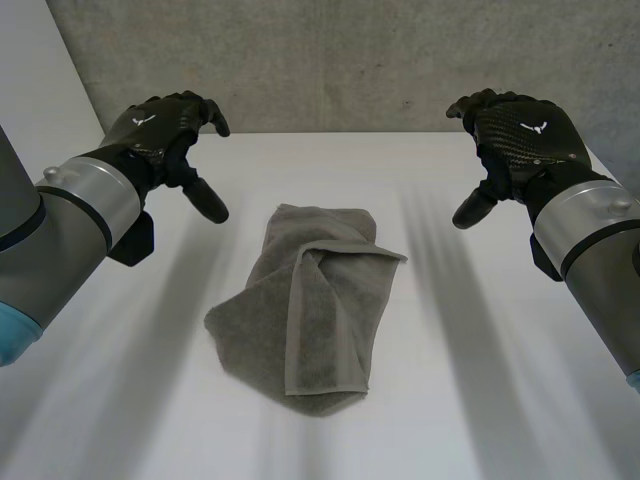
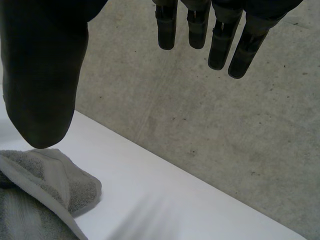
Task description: Fold the towel.
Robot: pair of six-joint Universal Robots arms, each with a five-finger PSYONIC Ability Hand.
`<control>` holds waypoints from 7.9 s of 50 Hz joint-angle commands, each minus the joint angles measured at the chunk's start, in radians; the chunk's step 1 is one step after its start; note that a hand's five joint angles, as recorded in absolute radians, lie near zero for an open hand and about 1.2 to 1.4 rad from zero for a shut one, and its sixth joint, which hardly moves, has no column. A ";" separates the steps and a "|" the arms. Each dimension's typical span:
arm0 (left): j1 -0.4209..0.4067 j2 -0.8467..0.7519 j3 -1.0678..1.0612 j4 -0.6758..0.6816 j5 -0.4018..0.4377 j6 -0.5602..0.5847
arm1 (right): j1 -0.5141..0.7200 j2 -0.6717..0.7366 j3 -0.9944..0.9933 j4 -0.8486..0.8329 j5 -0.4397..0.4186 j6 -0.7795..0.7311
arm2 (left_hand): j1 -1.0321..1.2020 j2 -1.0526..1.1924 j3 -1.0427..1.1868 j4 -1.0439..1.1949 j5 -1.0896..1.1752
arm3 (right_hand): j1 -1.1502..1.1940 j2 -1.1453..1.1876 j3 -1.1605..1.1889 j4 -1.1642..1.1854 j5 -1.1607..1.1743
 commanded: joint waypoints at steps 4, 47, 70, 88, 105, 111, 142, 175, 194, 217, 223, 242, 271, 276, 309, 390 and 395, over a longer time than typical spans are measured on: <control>-0.005 -0.001 -0.001 -0.006 -0.005 0.001 | 0.001 0.001 0.002 0.000 0.000 -0.005 | -0.071 -0.065 -0.073 -0.076 -0.050 | -0.054 -0.071 -0.066 -0.087 -0.060; 0.053 -0.242 0.008 0.111 0.154 0.026 | 0.255 0.286 0.188 -0.133 -0.304 -0.614 | -0.068 -0.062 -0.070 -0.073 -0.047 | -0.054 -0.071 -0.066 -0.087 -0.060; 0.079 -0.312 -0.006 0.159 0.159 0.026 | 0.308 0.404 0.239 -0.366 -0.310 -0.721 | -0.071 -0.065 -0.073 -0.076 -0.050 | 0.631 0.614 0.620 0.599 0.625; 0.079 -0.365 -0.002 0.159 0.161 0.078 | 0.042 0.301 0.121 -0.368 -0.012 -0.304 | -0.071 -0.065 -0.073 -0.076 -0.050 | 1.167 1.150 1.156 1.135 1.161; 0.059 -0.392 -0.027 0.177 0.171 0.096 | -0.186 0.355 0.094 -0.357 0.078 -0.190 | -0.071 -0.065 -0.073 -0.076 -0.050 | 1.167 1.150 1.156 1.135 1.161; 0.019 -0.446 -0.018 0.246 0.176 0.102 | -0.183 0.350 0.096 -0.357 0.078 -0.190 | -0.065 -0.059 -0.067 -0.070 -0.044 | 1.167 1.150 1.156 1.135 1.161; -0.048 -0.776 0.361 0.274 0.158 0.299 | -0.212 0.341 0.122 -0.348 0.058 -0.190 | 0.176 0.182 0.174 0.171 0.196 | 1.167 1.150 1.156 1.135 1.161; -0.048 -0.848 0.467 0.232 0.168 0.299 | -0.211 0.340 0.127 -0.348 0.050 -0.192 | 1.013 1.019 1.011 1.008 1.034 | 1.167 1.150 1.156 1.135 1.161; -0.044 -0.817 0.472 0.295 0.150 0.288 | -0.211 0.346 0.130 -0.348 0.044 -0.196 | 0.184 0.190 0.183 0.180 0.205 | 1.167 1.150 1.156 1.135 1.161; -0.045 -0.917 0.599 0.286 0.102 0.297 | -0.208 0.353 0.127 -0.348 0.044 -0.203 | 0.228 0.235 0.227 0.224 0.249 | 1.167 1.150 1.156 1.135 1.161; -0.045 -0.920 0.603 0.243 0.115 0.299 | -0.208 0.355 0.127 -0.348 0.044 -0.203 | 0.243 0.249 0.241 0.239 0.264 | 1.167 1.150 1.156 1.135 1.161; -0.047 -0.905 0.602 0.159 0.156 0.294 | -0.206 0.349 0.128 -0.348 0.044 -0.203 | 1.144 1.150 1.142 1.139 1.165 | 1.167 1.150 1.156 1.135 1.161; -0.013 -0.803 0.508 0.225 0.155 0.300 | -0.199 0.277 0.133 -0.310 0.018 -0.255 | -0.007 0.000 -0.008 -0.011 0.014 | 1.167 1.150 1.156 1.135 1.161; -0.013 -0.869 0.594 0.179 0.156 0.300 | -0.197 0.280 0.136 -0.311 0.017 -0.276 | 0.093 0.099 0.091 0.088 0.114 | 1.167 1.150 1.156 1.135 1.161; -0.021 -0.997 0.784 0.018 0.234 0.399 | -0.197 0.300 0.137 -0.311 0.015 -0.298 | 0.622 0.628 0.620 0.617 0.643 | 1.167 1.150 1.156 1.135 1.161; 0.283 -0.403 1.126 -0.075 0.069 -0.170 | -0.024 0.484 -1.299 0.212 -0.104 -0.135 | 1.144 1.150 1.142 1.139 1.165 | 1.167 1.150 1.156 1.135 1.161; 0.295 -0.340 0.796 -0.105 0.107 -0.166 | -0.056 0.487 -1.143 0.415 -0.302 -0.193 | 1.144 1.150 1.142 1.139 1.165 | 1.167 1.150 1.156 1.135 1.161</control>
